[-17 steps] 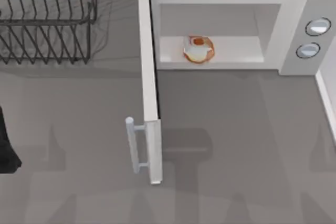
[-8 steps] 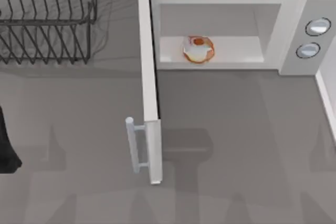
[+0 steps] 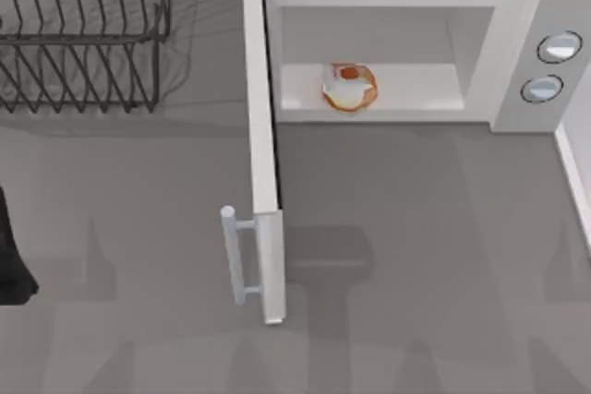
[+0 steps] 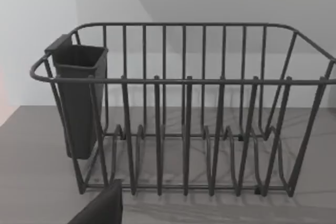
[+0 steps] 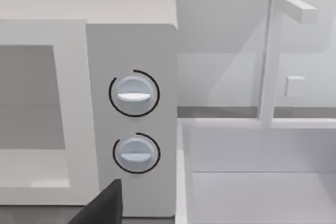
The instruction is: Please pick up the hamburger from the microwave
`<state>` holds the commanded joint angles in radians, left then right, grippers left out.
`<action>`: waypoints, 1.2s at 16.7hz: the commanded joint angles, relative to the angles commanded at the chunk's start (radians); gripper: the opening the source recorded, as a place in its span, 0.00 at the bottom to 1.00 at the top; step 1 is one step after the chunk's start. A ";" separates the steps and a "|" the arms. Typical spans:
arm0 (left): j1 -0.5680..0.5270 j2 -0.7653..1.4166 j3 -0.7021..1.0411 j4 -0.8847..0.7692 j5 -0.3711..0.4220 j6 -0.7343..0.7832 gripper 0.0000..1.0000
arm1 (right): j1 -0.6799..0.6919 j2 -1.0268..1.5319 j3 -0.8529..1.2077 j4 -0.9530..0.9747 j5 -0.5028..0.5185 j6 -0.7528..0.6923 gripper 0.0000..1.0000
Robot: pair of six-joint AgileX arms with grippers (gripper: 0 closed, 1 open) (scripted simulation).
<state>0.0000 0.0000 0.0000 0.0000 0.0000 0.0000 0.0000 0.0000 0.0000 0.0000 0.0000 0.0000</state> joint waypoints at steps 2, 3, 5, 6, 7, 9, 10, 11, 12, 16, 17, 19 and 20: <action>0.000 0.000 0.000 0.000 0.000 0.000 1.00 | 0.002 0.009 0.005 0.003 0.002 0.001 1.00; 0.000 0.000 0.000 0.000 0.000 0.000 1.00 | 0.007 0.028 0.014 0.009 0.007 0.003 1.00; 0.000 0.000 0.000 0.000 0.000 0.000 1.00 | 0.025 0.095 0.047 0.031 0.023 0.010 1.00; 0.000 0.000 0.000 0.000 0.000 0.000 1.00 | 0.037 0.145 0.072 0.047 0.035 0.015 1.00; 0.000 0.000 0.000 0.000 0.000 0.000 1.00 | 0.052 0.202 0.101 0.065 0.049 0.021 1.00; 0.000 0.000 0.000 0.000 0.000 0.000 1.00 | 0.087 0.338 0.169 0.109 0.083 0.035 1.00; 0.000 0.000 0.000 0.000 0.000 0.000 1.00 | 0.107 0.415 0.208 0.134 0.102 0.043 1.00; 0.000 0.000 0.000 0.000 0.000 0.000 1.00 | 0.129 0.500 0.250 0.162 0.123 0.052 1.00; 0.000 0.000 0.000 0.000 0.000 0.000 1.00 | 0.152 0.590 0.295 0.190 0.145 0.061 1.00; 0.000 0.000 0.000 0.000 0.000 0.000 1.00 | 0.254 0.987 0.495 0.318 0.243 0.103 1.00; 0.000 0.000 0.000 0.000 0.000 0.000 1.00 | 0.281 1.093 0.549 0.352 0.270 0.115 1.00; 0.000 0.000 0.000 0.000 0.000 0.000 1.00 | 0.336 1.308 0.657 0.421 0.324 0.138 1.00; 0.000 0.000 0.000 0.000 0.000 0.000 1.00 | 0.363 1.415 0.712 0.456 0.351 0.150 1.00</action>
<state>0.0000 0.0000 0.0000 0.0000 0.0000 0.0000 0.3632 1.4155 0.7117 0.4561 0.3508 0.1497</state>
